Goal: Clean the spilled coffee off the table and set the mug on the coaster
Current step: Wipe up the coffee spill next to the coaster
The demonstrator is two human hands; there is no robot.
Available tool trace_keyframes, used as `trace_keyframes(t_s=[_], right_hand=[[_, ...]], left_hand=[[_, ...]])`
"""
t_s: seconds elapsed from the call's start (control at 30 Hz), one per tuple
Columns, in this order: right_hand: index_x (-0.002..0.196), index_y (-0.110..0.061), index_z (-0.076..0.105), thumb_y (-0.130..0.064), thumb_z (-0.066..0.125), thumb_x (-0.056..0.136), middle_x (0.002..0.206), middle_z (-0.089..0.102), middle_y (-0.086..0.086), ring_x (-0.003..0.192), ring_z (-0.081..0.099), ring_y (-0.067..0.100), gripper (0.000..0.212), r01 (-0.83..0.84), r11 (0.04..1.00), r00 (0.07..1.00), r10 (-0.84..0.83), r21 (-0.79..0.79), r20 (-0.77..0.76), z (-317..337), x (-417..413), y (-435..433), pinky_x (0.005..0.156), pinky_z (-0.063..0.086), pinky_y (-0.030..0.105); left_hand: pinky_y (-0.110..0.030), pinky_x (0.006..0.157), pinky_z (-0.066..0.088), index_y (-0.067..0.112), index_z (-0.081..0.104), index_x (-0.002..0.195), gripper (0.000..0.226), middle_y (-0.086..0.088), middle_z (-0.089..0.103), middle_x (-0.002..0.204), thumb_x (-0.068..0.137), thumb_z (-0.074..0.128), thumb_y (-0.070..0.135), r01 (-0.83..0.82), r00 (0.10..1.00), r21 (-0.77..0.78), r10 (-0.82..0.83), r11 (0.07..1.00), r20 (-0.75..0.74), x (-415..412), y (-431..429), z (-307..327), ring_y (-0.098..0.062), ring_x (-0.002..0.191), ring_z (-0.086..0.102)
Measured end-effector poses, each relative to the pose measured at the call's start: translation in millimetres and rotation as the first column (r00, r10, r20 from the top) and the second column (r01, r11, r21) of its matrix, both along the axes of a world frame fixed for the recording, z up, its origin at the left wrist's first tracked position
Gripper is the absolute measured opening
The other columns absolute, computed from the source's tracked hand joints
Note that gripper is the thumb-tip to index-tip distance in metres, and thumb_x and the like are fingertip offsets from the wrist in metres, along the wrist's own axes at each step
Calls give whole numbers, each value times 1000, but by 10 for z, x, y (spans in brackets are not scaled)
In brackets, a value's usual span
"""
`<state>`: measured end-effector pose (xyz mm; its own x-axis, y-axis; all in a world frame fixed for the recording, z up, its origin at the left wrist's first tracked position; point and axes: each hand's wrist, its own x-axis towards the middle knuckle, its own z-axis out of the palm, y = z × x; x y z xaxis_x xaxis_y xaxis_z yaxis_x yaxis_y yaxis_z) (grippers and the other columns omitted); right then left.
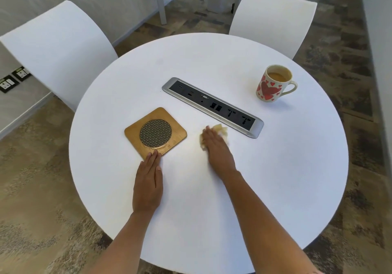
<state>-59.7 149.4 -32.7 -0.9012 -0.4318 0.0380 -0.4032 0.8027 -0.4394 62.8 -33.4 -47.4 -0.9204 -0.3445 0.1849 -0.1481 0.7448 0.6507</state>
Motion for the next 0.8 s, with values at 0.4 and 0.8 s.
trace_keyframes(t_s=[0.4,0.8], right_hand=[[148,-15,23,-3,26,100,159,11,-1,147,9,11,50,-68,997,998,69,45,-11,-40,-218,158,116,-2,19],[142,-5,37,9,35,92,153,29,8,144,25,21,52,436,900,900,-436,15,-22,-6,368,1396,118,17,33]], left_hand=[[-28,116,16,10,43,138,48,11,33,144,95,24,20,6,1000,-25,-6,1000,17,5,-5,-1,-5,137,26],[-31,116,18,8,45,137,48,4,39,145,95,24,20,-3,1000,-26,4,1000,29,1,-2,21,-6,137,26]])
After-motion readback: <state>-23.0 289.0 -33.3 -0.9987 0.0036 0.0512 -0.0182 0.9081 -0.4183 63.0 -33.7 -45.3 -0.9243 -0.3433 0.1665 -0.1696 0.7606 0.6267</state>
